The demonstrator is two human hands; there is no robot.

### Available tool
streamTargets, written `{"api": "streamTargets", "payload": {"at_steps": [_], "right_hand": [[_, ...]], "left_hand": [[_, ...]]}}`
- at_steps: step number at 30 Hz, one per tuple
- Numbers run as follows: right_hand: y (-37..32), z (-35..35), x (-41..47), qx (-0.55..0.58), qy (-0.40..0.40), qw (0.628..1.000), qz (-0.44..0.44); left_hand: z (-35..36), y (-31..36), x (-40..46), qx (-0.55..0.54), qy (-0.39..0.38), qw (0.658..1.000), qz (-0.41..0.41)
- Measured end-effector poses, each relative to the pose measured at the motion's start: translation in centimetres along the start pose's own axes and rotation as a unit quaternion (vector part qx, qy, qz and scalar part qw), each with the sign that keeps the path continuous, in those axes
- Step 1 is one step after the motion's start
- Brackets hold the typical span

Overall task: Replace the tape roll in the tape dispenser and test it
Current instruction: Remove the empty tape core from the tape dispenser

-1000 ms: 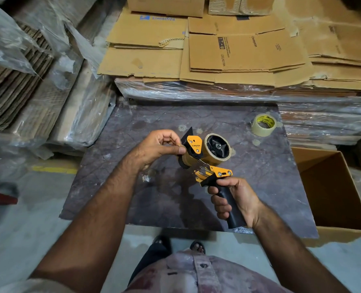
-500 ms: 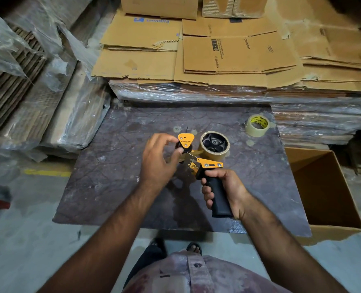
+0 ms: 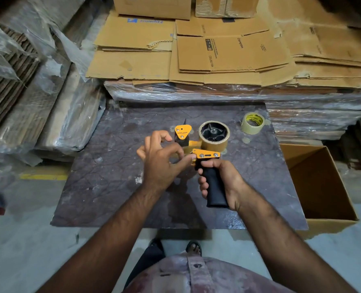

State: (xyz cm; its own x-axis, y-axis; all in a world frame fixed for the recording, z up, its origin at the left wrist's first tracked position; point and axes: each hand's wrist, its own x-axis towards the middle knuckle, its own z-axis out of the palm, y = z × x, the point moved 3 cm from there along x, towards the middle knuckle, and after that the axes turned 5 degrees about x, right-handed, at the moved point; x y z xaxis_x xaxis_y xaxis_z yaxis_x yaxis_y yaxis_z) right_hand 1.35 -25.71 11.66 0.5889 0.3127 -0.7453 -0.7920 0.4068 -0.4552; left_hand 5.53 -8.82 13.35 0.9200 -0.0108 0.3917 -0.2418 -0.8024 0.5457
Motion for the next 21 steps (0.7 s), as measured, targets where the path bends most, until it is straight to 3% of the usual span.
{"api": "streamTargets", "payload": {"at_steps": [5,12,17,21], "right_hand": [[-0.2,-0.2,-0.1,0.003,0.011,1.000,-0.013],[0.5,0.2,0.6,0.001,0.016,1.000,-0.014],[0.5,0.8,1.4,-0.043,0.023,0.999,-0.020],[0.8,2.1,2.5,-0.087,0.020,0.996,-0.005]], "left_hand": [[0.7,1.2,-1.0,-0.034,0.013,0.998,-0.049],[0.8,0.1,-1.2,-0.042,0.008,0.998,-0.047],[-0.4,0.5,1.1,-0.017,0.020,0.999,0.036],[0.3,2.2,5.0,0.077,-0.072,0.985,0.140]]}}
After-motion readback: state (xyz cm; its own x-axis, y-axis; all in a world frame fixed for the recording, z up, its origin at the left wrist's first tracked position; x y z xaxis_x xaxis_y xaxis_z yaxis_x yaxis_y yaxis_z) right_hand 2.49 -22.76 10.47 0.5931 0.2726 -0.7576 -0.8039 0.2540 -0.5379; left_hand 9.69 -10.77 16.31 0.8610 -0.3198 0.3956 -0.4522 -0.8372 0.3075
